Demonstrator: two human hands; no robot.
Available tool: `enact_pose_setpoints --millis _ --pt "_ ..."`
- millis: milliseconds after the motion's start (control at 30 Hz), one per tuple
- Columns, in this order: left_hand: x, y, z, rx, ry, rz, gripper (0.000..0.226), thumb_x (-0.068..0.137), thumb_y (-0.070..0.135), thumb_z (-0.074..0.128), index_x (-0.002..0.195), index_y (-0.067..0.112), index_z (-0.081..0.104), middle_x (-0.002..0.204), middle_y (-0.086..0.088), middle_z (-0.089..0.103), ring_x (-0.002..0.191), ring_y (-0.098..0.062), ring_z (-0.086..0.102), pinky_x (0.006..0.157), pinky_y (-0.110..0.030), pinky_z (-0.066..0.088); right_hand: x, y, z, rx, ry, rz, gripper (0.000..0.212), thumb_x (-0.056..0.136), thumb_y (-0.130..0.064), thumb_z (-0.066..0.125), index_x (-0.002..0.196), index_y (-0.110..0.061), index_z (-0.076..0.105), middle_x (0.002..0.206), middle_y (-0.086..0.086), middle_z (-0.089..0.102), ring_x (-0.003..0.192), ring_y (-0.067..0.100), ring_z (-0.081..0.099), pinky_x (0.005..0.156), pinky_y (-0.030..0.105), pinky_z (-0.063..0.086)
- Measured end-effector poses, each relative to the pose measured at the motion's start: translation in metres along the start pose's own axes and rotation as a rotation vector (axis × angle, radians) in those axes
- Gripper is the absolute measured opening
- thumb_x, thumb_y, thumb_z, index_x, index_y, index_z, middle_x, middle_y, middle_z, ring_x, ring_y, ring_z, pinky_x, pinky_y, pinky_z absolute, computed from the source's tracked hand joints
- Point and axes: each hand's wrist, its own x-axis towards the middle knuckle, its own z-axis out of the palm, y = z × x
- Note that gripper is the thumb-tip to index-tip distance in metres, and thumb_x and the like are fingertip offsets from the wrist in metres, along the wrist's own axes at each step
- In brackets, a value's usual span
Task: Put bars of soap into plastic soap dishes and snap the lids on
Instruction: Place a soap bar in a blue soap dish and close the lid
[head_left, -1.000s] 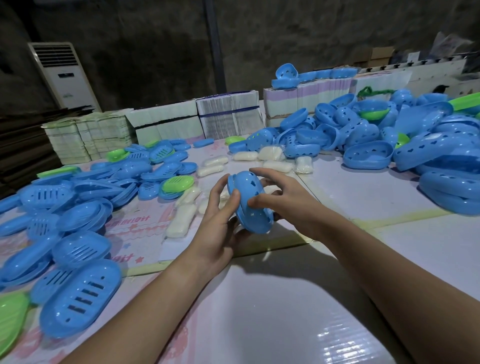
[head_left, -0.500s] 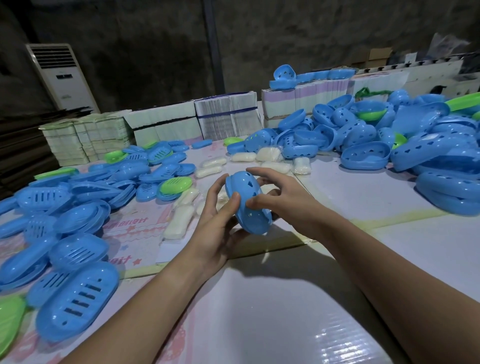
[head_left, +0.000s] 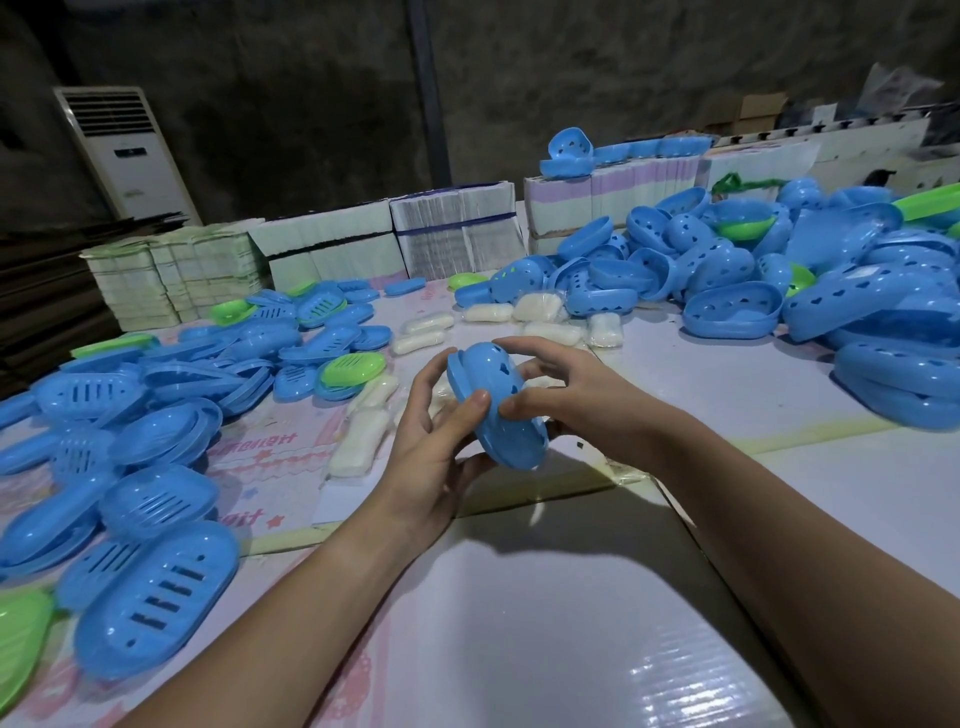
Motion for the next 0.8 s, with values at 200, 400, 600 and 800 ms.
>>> enact_pose_setpoints --millis 200,400,600,800 --pt "0.0 -0.001 -0.001 -0.037 -0.007 0.021 0.074 0.078 0.024 0.078 0.141 0.045 0.046 0.127 -0.007 0.07 0.114 -0.034 0.069 0.077 -0.046 0.061 0.002 0.004 -0.002 0.018 -0.007 -0.019 0.068 0.055 -0.035 0.08 0.12 -0.044 0.062 0.102 -0.003 0.065 0.086 0.014 0.071 0.065 0.028 0.055" --pt "0.0 -0.002 0.002 -0.009 0.029 0.008 0.074 0.078 0.023 0.075 0.145 0.03 0.046 0.129 -0.012 0.069 0.116 -0.035 0.067 0.078 -0.046 0.06 0.002 0.003 -0.01 -0.062 -0.065 0.001 0.069 0.061 -0.034 0.08 0.126 -0.043 0.057 0.088 -0.015 0.069 0.093 0.016 0.07 0.08 0.041 0.06" --pt "0.0 -0.004 -0.001 0.013 0.009 0.007 0.077 0.068 0.032 0.087 0.134 0.046 0.049 0.126 -0.005 0.071 0.11 -0.03 0.071 0.074 -0.042 0.06 0.0 -0.001 -0.014 -0.122 -0.078 0.013 0.074 0.064 -0.027 0.081 0.13 -0.043 0.054 0.092 -0.01 0.07 0.09 0.007 0.069 0.066 0.023 0.056" --pt "0.002 -0.007 -0.001 0.013 0.013 0.006 0.073 0.064 0.037 0.087 0.129 0.05 0.054 0.123 -0.006 0.072 0.109 -0.031 0.071 0.073 -0.041 0.06 -0.001 -0.001 -0.012 -0.17 -0.045 -0.005 0.071 0.062 -0.031 0.077 0.126 -0.049 0.053 0.104 -0.004 0.065 0.088 0.006 0.068 0.067 0.024 0.055"
